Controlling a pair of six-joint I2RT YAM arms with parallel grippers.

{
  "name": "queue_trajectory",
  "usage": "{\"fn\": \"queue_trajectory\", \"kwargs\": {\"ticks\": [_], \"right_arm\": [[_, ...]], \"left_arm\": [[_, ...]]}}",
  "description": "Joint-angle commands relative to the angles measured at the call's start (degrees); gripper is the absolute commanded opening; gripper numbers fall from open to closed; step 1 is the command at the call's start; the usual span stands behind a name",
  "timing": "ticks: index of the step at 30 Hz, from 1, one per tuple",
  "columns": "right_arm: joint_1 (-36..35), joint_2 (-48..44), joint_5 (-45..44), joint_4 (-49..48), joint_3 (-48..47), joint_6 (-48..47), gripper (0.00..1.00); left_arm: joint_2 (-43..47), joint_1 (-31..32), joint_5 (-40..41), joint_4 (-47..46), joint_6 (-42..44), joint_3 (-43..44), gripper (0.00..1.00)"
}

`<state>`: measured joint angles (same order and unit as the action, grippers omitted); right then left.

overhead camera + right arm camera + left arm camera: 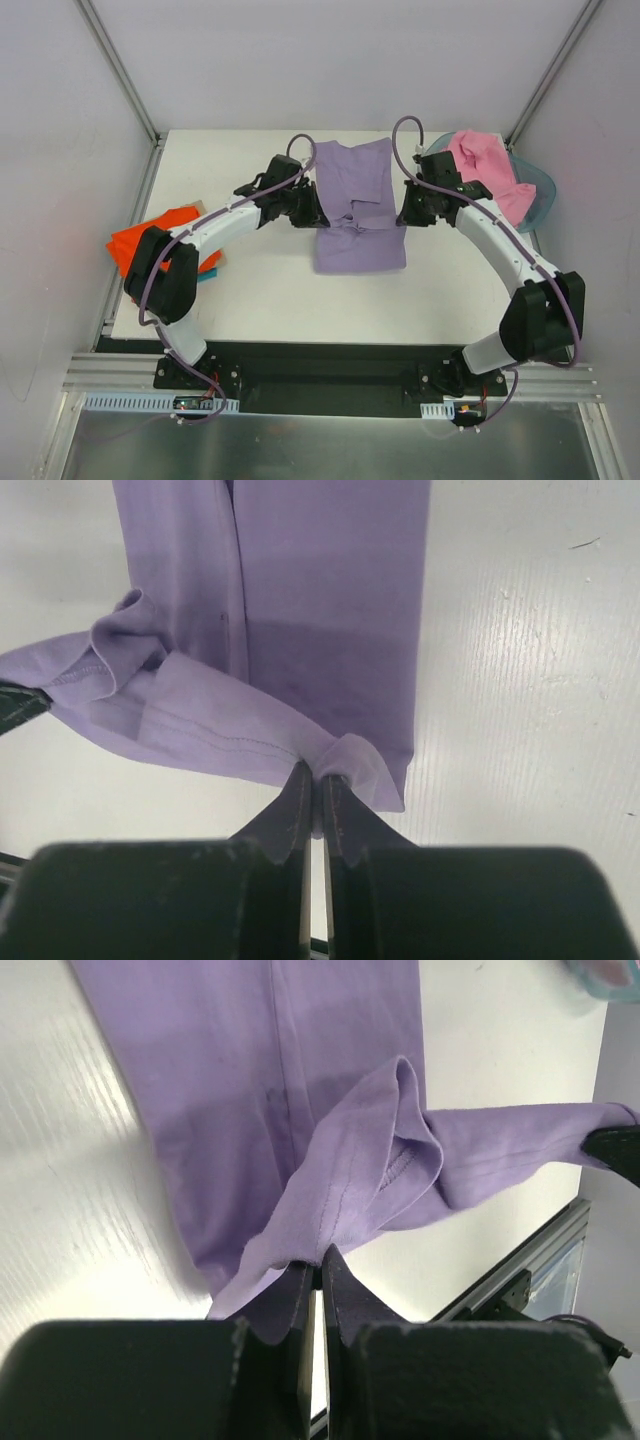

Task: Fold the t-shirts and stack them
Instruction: Fold the folded rectangular tshirt in 1/3 of the way

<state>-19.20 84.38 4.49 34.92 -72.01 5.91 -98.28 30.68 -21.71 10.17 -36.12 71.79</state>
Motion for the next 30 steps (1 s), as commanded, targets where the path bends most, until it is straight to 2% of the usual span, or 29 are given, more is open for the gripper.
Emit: {"fn": "queue_trajectory", "kwargs": {"ticks": [1,9,13,30], "right_arm": [[1.5,3.2,2.5,-0.6,-5.5,-3.2,0.01],[4.0,10.0,3.3,-1.3,-10.8,-4.2,0.01],[5.3,13.8,4.2,-1.8,-13.1,-4.6,0.06],[5.6,24.6,3.2,-4.4,-20.4,-4.9,0.1]], "left_arm": [[-2.2,-1.5,-2.3,1.6,2.6,4.8,0.0],[-9.0,-3.7,-3.6,3.0,3.5,12.0,0.0],[-11.9,-4.8,-3.5,3.4,3.7,14.9,0.0],[-22.3,-8.0,-7.4,4.6,2.6,21.7,0.0]]}}
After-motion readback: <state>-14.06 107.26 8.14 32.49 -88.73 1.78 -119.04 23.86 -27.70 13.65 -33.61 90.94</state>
